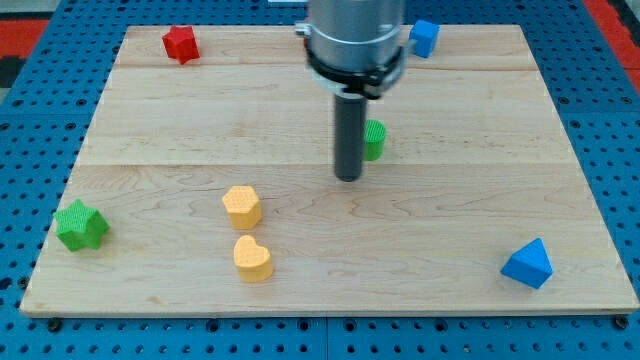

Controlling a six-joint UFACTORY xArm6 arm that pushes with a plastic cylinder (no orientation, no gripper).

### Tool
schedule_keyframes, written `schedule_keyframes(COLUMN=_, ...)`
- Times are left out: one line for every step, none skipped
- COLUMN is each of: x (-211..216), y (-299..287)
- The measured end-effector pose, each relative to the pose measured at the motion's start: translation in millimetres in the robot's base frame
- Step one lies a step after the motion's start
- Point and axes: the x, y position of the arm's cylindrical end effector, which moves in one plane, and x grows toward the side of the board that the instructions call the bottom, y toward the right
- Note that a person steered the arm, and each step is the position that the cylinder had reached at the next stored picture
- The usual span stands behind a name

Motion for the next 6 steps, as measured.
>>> schedule_keyframes(x=-25, y=34)
schedule_keyframes(x=-54, y=11)
schedule_keyframes(x=-92, y=-85)
schedule_keyframes(x=-96, y=-18)
schedule_keyframes(x=-119, y=-101)
schedule_keyframes(x=-126, y=-221)
